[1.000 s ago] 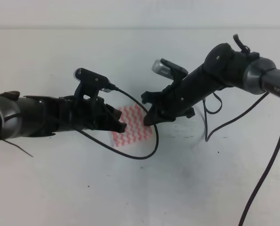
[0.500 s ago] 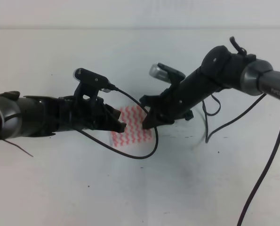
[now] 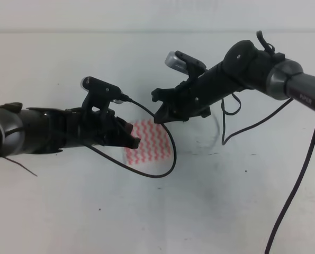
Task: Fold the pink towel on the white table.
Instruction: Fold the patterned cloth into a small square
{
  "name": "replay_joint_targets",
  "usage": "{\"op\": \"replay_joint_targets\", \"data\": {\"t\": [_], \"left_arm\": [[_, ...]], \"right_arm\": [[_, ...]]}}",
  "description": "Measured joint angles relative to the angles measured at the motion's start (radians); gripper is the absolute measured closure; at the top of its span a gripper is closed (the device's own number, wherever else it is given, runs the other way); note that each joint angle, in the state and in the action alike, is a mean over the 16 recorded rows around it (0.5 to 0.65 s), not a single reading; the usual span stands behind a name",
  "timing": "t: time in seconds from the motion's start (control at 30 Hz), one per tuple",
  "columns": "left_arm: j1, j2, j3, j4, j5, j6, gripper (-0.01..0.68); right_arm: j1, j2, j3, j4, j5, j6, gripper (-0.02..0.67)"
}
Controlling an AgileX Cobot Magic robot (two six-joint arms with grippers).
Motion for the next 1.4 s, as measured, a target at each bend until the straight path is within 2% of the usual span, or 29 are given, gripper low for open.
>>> {"op": "replay_joint_targets", "data": {"t": [0.47, 1.03, 1.4], "left_arm": [[0.000, -0.001, 0.000, -0.001, -0.019, 0.000, 0.674], [0.000, -0.001, 0.000, -0.002, -0.021, 0.003, 0.674], [0.000, 0.000, 0.000, -0.006, -0.007, -0.003, 0.674]], "right_arm": [[0.000, 0.055, -0.022, -0.003, -0.008, 0.026, 0.667], [0.000, 0.050, -0.025, -0.163, -0.024, 0.217, 0.667], [0.000, 0.003, -0.025, -0.206, -0.057, 0.270, 0.667]]}}
